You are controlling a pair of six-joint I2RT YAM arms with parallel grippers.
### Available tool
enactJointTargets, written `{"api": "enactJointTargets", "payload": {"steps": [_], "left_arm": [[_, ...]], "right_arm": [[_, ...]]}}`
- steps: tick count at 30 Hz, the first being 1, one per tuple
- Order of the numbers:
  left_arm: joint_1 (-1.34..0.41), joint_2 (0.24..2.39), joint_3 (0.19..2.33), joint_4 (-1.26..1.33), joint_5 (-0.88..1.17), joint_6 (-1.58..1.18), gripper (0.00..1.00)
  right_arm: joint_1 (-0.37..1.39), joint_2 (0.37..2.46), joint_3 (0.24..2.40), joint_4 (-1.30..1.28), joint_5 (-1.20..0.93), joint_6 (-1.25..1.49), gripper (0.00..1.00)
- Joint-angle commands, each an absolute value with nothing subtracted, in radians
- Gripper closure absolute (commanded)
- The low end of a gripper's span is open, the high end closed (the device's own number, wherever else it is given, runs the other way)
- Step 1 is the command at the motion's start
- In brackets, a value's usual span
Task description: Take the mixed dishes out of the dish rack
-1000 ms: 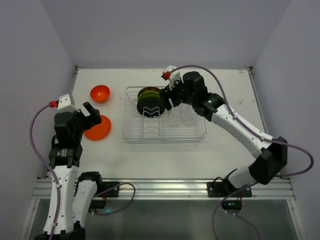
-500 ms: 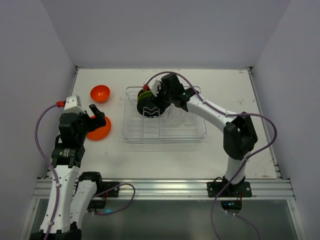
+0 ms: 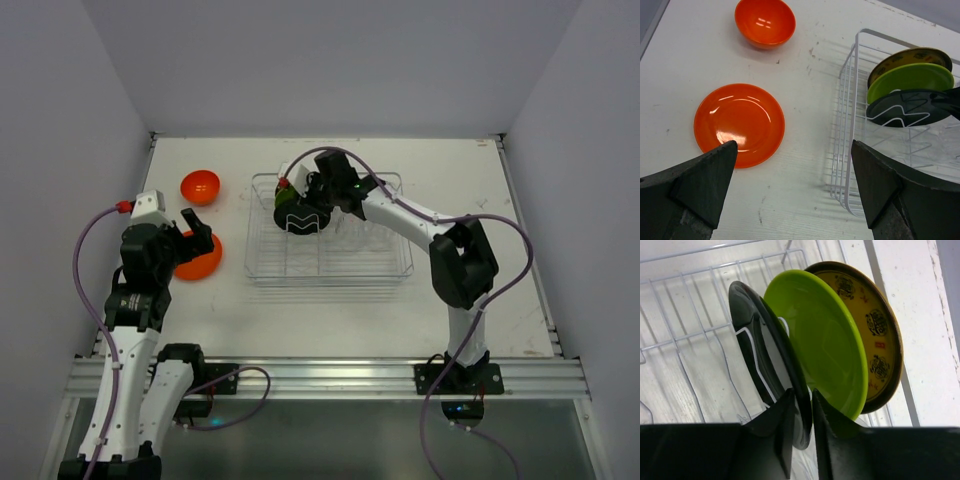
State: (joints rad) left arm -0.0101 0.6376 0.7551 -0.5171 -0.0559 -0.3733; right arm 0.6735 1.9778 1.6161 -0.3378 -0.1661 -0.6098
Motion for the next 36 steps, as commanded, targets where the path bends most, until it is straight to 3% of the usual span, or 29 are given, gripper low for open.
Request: {"api": "enactJointTargets", "payload": {"steps": [1, 4, 10, 23, 26, 29, 32, 36], "left_arm": [[-0.018, 0.64, 0.755, -0.477, -0.043, -0.345, 0.0], [-0.02, 0.64, 0.755, -0.477, -0.041, -0.345, 0.0], [-0.02, 0.637, 0.755, -0.477, -0.041, -0.345, 0.0], [-0.021, 0.586, 0.761, -0.469, -0.032, -0.342, 0.0], [-0.023, 0.574, 0.741, -0.408, 0.118, -0.31, 0.0], [-0.023, 0.566, 0.7, -0.246, 0.444, -0.33, 0.0], [-0.023, 0.592, 0.66, -0.043, 0.705, -0.504, 0.0], [-0.043, 0.734, 0.64, 0.217, 0.811, -0.718, 0.0]], "right_arm": [[0.676, 1.956, 1.595, -0.273, -0.235, -0.667, 0.8], [0.676, 1.95, 1.58, -0.253, -0.244, -0.676, 0.9], [0.676, 1.895, 1.526, -0.199, -0.265, -0.696, 1.0], [0.676, 1.678, 1.486, -0.175, -0.187, -0.631, 1.0], [0.673, 1.611, 1.491, -0.198, -0.051, -0.435, 1.0], [0.631, 1.475, 1.441, -0.215, -0.002, -0.188, 1.0], [0.496, 1.298, 1.26, -0.142, -0.24, 0.395, 1.0], [0.394, 1.169, 1.02, 0.026, -0.471, 0.667, 1.0]]}}
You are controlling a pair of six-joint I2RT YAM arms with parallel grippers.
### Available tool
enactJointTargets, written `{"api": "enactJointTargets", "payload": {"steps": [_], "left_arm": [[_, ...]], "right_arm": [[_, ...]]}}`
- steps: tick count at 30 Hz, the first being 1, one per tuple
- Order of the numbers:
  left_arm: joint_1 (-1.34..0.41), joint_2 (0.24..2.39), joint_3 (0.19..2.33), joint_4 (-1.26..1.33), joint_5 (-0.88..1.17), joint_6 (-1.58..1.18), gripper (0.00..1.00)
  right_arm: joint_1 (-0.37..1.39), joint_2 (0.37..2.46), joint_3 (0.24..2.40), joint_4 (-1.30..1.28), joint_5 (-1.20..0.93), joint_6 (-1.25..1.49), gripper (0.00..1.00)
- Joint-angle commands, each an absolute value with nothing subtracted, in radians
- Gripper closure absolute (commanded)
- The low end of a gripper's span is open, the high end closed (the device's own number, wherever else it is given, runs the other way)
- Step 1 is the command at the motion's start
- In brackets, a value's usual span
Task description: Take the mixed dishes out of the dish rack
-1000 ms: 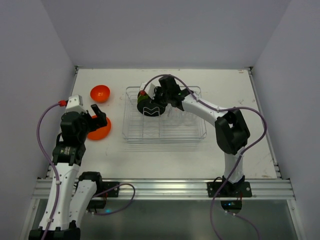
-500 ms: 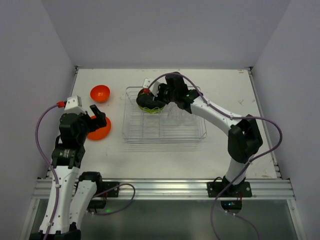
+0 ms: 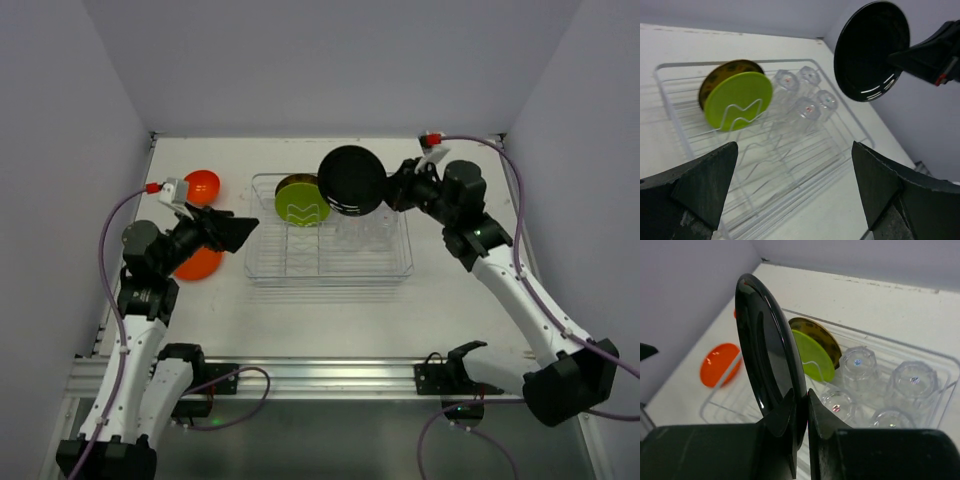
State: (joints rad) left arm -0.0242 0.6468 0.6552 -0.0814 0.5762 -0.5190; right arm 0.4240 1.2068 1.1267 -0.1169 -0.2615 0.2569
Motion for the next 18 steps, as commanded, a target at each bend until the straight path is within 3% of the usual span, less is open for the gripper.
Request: {"api": "enactJointTargets", "payload": {"steps": [1, 7, 15, 18], "left_arm": [[-0.078, 0.755, 0.649, 0.233, 0.799, -0.725, 0.0], [-0.237, 0.87, 0.655, 0.296, 0.753, -0.759, 0.0], [-0.345, 0.93, 0.657, 0.235, 0.592, -0.739, 0.01], [-0.371, 0.937, 0.663, 0.236, 0.561, -0.744, 0.09]], "right_arm": [[0.391, 1.154, 0.958, 0.05, -0.498, 0.689, 1.0], [0.379, 1.066, 0.793, 0.244, -0.655, 0.847, 1.0], [0.379, 1.058, 0.741, 0.325, -0.735, 0.882, 1.0], [0.379, 1.074, 0.727, 0.386, -0.776, 0.911, 1.0]]}}
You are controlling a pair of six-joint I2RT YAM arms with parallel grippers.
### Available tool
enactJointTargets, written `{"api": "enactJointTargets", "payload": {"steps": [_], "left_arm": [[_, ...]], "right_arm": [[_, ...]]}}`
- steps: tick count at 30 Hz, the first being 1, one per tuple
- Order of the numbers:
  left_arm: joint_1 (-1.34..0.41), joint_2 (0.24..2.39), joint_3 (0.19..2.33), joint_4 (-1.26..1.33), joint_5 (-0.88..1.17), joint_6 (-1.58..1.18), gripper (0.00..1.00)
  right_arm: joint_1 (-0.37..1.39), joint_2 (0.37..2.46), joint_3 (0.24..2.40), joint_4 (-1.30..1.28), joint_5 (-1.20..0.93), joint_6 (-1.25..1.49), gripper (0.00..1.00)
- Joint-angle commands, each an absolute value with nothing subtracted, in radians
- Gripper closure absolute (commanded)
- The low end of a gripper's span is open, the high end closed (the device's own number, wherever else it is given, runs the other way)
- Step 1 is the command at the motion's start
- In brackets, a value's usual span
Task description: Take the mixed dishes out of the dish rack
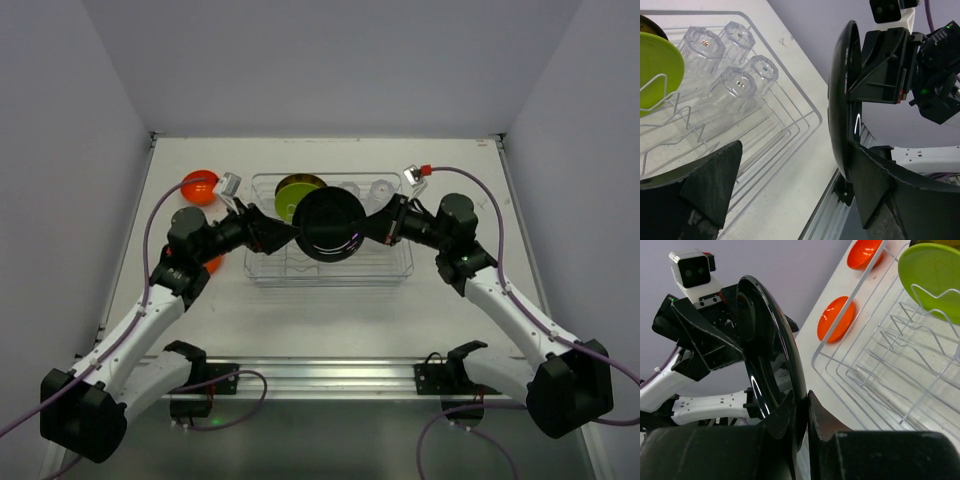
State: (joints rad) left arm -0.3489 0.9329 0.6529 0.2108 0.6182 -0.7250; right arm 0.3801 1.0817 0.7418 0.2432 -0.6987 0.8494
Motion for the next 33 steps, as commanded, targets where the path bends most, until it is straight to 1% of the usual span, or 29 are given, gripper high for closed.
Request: {"api": "enactJointTargets", "payload": {"steps": [1, 3, 6, 7, 9, 12, 13, 14, 15, 19, 20, 21, 22, 23, 24, 26, 29, 30, 32, 33], "left_arm": [[-0.385, 0.94, 0.667, 0.238, 0.557, -0.747, 0.14], [-0.399, 0.949, 0.678, 0.238, 0.549, -0.749, 0.21], [-0.42, 0.954, 0.683, 0.238, 0.538, -0.747, 0.33], [-0.428, 0.954, 0.681, 0.236, 0.532, -0.747, 0.39], [-0.433, 0.953, 0.678, 0.224, 0.506, -0.749, 0.42], [-0.439, 0.951, 0.68, 0.19, 0.444, -0.739, 0.63], [-0.442, 0.953, 0.684, 0.178, 0.427, -0.739, 0.8], [-0.44, 0.953, 0.689, 0.167, 0.392, -0.738, 0.92], [-0.442, 0.95, 0.692, 0.138, 0.371, -0.738, 1.0], [-0.442, 0.913, 0.695, 0.106, 0.296, -0.738, 1.0], [-0.442, 0.894, 0.695, 0.094, 0.247, -0.738, 1.0], [-0.442, 0.887, 0.696, 0.054, 0.214, -0.738, 1.0], [-0.442, 0.879, 0.701, 0.022, 0.174, -0.732, 1.0], [-0.44, 0.867, 0.724, -0.024, 0.05, -0.733, 1.0], [-0.439, 0.862, 0.736, -0.125, -0.016, -0.736, 1.0], [-0.417, 0.853, 0.777, -0.245, -0.174, -0.753, 1.0], [-0.298, 0.835, 0.802, -0.331, -0.253, -0.782, 1.0], [-0.197, 0.824, 0.787, -0.359, -0.252, -0.788, 1.0], [-0.102, 0.799, 0.752, -0.374, -0.294, -0.805, 1.0], [-0.013, 0.792, 0.699, -0.371, -0.302, -0.814, 1.0]], "right_arm": [[0.379, 1.077, 0.712, 0.417, -0.776, 0.92, 1.0], [0.38, 1.081, 0.695, 0.446, -0.77, 0.942, 1.0], [0.382, 1.095, 0.693, 0.459, -0.767, 0.945, 1.0], [0.383, 1.101, 0.695, 0.46, -0.765, 0.945, 1.0], [0.397, 1.108, 0.701, 0.46, -0.749, 0.94, 1.0], [0.455, 1.117, 0.748, 0.371, -0.675, 0.87, 1.0], [0.471, 1.117, 0.758, 0.341, -0.654, 0.856, 1.0], [0.482, 1.121, 0.765, 0.33, -0.637, 0.833, 1.0], [0.491, 1.124, 0.773, 0.322, -0.608, 0.83, 1.0], [0.494, 1.143, 0.773, 0.348, -0.595, 0.831, 1.0], [0.495, 1.149, 0.77, 0.366, -0.603, 0.833, 1.0], [0.5, 1.163, 0.762, 0.391, -0.615, 0.836, 0.96], [0.5, 1.17, 0.758, 0.441, -0.639, 0.853, 0.67], [0.5, 1.177, 0.755, 0.452, -0.644, 0.857, 0.26], [0.5, 1.181, 0.758, 0.448, -0.644, 0.862, 0.01], [0.491, 1.174, 0.767, 0.369, -0.589, 0.825, 0.01], [0.465, 1.128, 0.776, 0.238, -0.497, 0.732, 0.01], [0.456, 1.111, 0.767, 0.215, -0.476, 0.715, 0.01], [0.433, 1.059, 0.753, 0.163, -0.424, 0.674, 0.01], [0.427, 1.045, 0.733, 0.157, -0.417, 0.663, 0.01]]}}
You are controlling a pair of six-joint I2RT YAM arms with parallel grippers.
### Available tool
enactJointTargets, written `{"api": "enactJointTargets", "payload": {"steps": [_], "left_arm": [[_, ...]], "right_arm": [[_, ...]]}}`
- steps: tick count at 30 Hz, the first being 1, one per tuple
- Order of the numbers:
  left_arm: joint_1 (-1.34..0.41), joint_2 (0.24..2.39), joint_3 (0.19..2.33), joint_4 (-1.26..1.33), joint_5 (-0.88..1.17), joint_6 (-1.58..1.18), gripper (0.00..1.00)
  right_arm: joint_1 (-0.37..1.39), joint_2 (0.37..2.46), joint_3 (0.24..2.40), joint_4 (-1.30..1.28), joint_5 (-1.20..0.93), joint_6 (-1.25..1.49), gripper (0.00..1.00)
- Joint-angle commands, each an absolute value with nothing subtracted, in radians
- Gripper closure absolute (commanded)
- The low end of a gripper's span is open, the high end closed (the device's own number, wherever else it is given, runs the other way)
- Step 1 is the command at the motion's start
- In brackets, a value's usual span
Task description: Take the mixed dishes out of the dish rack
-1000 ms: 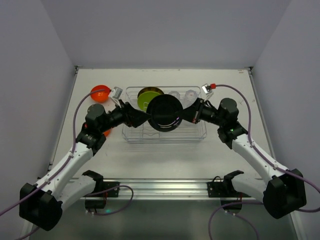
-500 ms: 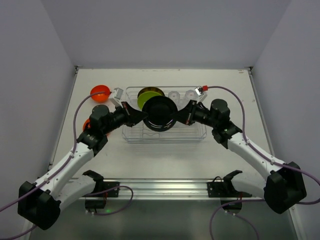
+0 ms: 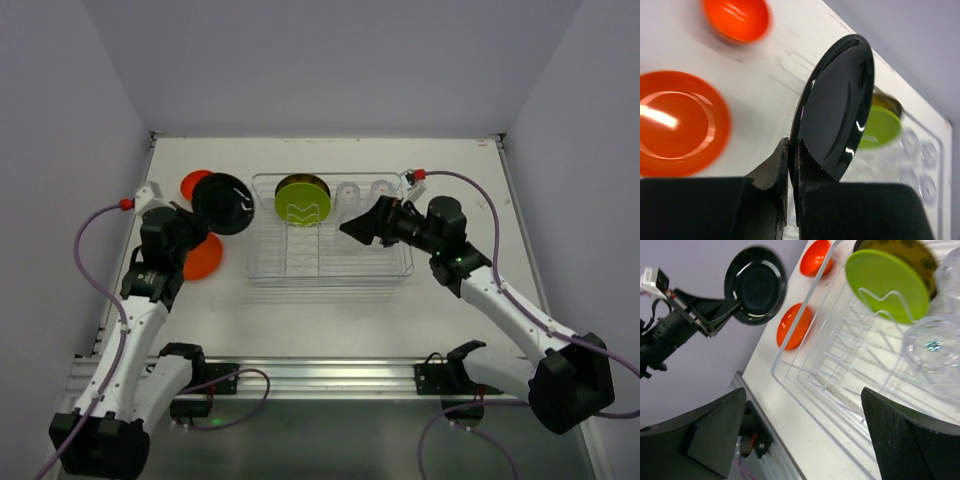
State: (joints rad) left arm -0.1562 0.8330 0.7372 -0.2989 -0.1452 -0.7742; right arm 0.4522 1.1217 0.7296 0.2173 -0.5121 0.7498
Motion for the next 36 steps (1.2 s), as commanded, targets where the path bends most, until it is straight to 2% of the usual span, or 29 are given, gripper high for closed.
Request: {"api": "enactJointTargets", "payload": {"steps": [1, 3, 8, 13, 18, 19, 20, 22, 23, 25, 26, 27, 29, 31, 32, 36], "left_arm": [[0.042, 0.792, 0.672, -0.37, -0.27, -0.827, 1.0], [0.177, 0.793, 0.618, -0.344, -0.229, -0.841, 1.0], [0.346, 0.891, 0.482, -0.207, -0.092, -0.868, 1.0], [0.387, 1.011, 0.463, -0.137, -0.058, -0.88, 1.0], [0.388, 1.043, 0.423, -0.072, -0.022, -0.89, 1.0], [0.388, 1.049, 0.419, -0.068, -0.017, -0.893, 0.96], [0.388, 1.049, 0.411, -0.066, -0.015, -0.893, 0.83], [0.388, 1.037, 0.397, -0.054, -0.008, -0.887, 0.7], [0.39, 1.029, 0.388, -0.043, -0.005, -0.885, 0.53], [0.388, 1.006, 0.379, -0.055, -0.005, -0.874, 0.39], [0.388, 0.997, 0.38, -0.066, -0.008, -0.868, 0.26], [0.388, 0.982, 0.391, -0.077, -0.012, -0.855, 0.21], [0.388, 0.944, 0.409, -0.119, -0.017, -0.833, 0.1], [0.385, 0.901, 0.446, -0.165, -0.005, -0.792, 0.06], [0.387, 0.887, 0.46, -0.179, -0.005, -0.773, 0.0], [0.383, 0.853, 0.529, -0.264, 0.035, -0.674, 0.0]], "right_arm": [[0.42, 1.029, 0.724, 0.155, -0.419, 0.644, 0.01], [0.405, 1.005, 0.703, 0.149, -0.446, 0.62, 0.01], [0.377, 0.971, 0.706, 0.084, -0.468, 0.551, 0.01], [0.374, 0.94, 0.703, 0.083, -0.523, 0.523, 0.01], [0.374, 0.936, 0.703, 0.08, -0.531, 0.515, 0.01], [0.374, 0.939, 0.703, 0.081, -0.534, 0.515, 0.01], [0.374, 0.943, 0.704, 0.083, -0.535, 0.515, 0.01], [0.374, 0.956, 0.706, 0.086, -0.537, 0.517, 0.01], [0.374, 0.96, 0.706, 0.087, -0.54, 0.518, 0.01], [0.374, 0.969, 0.709, 0.08, -0.54, 0.512, 0.01], [0.374, 0.969, 0.715, 0.072, -0.529, 0.506, 0.01], [0.374, 0.969, 0.719, 0.052, -0.52, 0.49, 0.01], [0.374, 0.969, 0.732, 0.035, -0.509, 0.465, 0.01], [0.374, 0.98, 0.747, 0.017, -0.506, 0.446, 0.01], [0.374, 0.989, 0.752, 0.017, -0.508, 0.446, 0.01], [0.374, 1.078, 0.808, 0.015, -0.523, 0.443, 0.01]]}}
